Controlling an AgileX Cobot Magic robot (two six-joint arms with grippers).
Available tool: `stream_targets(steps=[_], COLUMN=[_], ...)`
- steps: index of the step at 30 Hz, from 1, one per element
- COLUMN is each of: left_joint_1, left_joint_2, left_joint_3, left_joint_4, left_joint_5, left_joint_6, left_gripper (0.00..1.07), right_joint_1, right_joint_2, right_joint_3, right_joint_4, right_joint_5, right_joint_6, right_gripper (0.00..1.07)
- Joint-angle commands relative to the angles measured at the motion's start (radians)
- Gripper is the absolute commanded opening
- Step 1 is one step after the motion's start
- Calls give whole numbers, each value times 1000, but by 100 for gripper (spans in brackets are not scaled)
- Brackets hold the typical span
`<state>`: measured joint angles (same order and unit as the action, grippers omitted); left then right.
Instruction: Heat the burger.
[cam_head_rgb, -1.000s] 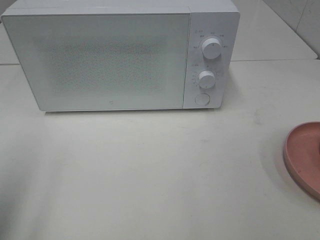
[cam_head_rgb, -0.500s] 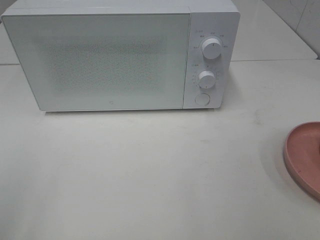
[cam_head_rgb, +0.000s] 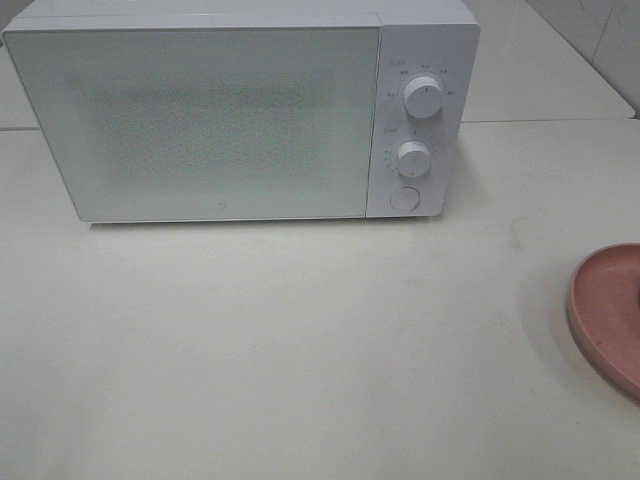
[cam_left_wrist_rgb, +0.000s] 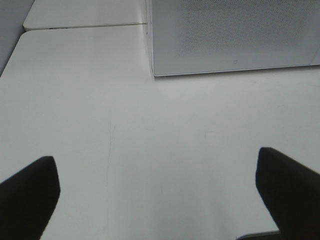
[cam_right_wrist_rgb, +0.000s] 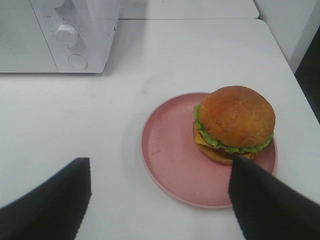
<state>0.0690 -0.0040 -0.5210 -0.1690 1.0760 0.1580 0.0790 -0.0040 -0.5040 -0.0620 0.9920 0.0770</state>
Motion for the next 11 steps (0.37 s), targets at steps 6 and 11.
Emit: stream_targets(steps=[6, 11], left_joint_1=[2, 2], left_joint_2=[-26, -26], left_joint_3=[2, 2], left_joint_4=[-10, -10], left_joint_5=[2, 2], left_joint_6=[-9, -9], left_gripper=[100, 100], right_joint_1=[-8, -8], right_joint_2=[-30, -30], right_joint_3=[2, 2], right_joint_4=[1, 2], right_joint_5=[3, 3], right_joint_6=[-7, -11], right_gripper=[75, 75])
